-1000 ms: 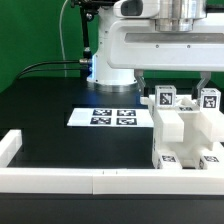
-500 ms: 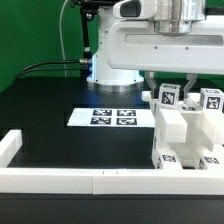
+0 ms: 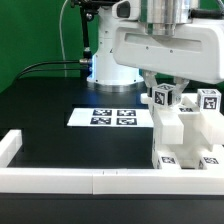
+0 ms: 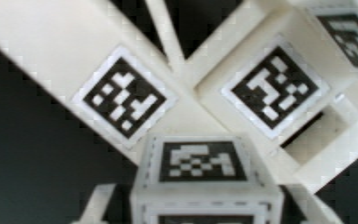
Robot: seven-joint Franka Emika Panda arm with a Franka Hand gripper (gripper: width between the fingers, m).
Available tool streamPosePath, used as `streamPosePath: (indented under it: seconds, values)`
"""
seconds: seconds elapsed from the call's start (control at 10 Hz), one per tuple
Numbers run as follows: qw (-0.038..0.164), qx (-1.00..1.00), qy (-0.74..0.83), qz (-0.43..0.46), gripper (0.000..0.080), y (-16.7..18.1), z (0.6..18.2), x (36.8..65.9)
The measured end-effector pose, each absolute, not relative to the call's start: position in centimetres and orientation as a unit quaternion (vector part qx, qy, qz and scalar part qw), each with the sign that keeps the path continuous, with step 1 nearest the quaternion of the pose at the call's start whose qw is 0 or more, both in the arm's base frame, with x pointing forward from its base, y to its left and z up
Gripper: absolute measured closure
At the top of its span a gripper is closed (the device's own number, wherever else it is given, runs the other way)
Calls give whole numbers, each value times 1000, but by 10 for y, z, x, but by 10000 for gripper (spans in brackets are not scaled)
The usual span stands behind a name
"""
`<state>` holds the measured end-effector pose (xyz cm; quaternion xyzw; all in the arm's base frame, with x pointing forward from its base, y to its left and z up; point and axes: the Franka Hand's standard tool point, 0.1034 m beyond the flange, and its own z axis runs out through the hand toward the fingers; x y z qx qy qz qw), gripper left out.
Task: Assemble chair
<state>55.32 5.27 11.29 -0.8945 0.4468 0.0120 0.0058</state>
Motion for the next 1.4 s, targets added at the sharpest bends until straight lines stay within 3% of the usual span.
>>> streamPosePath:
  seconds: [0.4, 0.5, 0.6, 0.7, 0.8, 0.9, 1.4]
  values:
    - [16, -806, 591, 19, 530, 53, 112, 554]
    - [17, -820, 572, 18, 459, 53, 112, 554]
    - [18, -819, 573, 19, 320, 54, 112, 553]
    - [18, -843, 538, 18, 320, 54, 112, 554]
    - [18, -885, 466, 15, 180, 53, 113, 554]
    - [20, -948, 319, 9, 159, 54, 116, 559]
    - [24, -997, 70, -13, 150, 58, 119, 557]
